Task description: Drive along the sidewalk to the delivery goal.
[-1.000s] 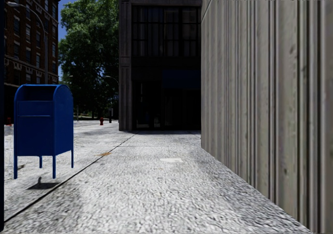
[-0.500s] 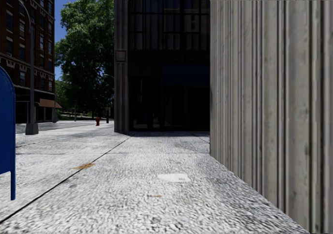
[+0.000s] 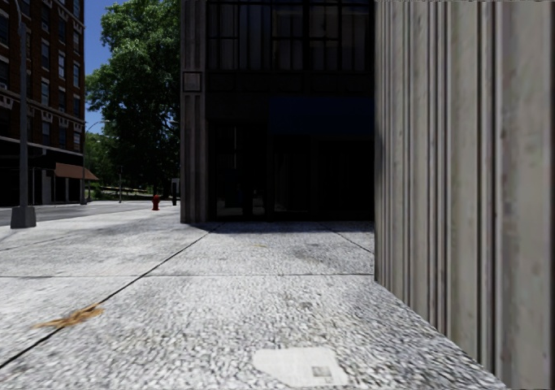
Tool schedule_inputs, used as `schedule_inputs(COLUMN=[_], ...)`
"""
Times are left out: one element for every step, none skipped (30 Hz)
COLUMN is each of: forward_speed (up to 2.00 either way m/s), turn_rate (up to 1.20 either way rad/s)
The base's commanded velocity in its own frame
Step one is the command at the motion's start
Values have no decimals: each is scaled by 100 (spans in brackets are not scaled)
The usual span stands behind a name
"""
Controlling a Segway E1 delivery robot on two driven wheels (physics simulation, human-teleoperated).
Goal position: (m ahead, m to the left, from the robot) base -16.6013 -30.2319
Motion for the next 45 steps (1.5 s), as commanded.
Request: schedule_inputs(forward_speed=[200,200,200,199,198,195,192,190,188,188,185,183,182,180,179,178,177,175,175,174,173,172,171,171,171,171,170,170,170,170,170,170,170,170,170,170,170,170,170,170,170,170,170,170,170], turn_rate=[0,0,0,0,0,0,0,0,0,0,0,0,0,0,0,0,0,0,0,0,0,0,0,0,0,0,0,0,0,0,0,0,0,0,0,0,0,0,0,0,0,0,0,0,0])
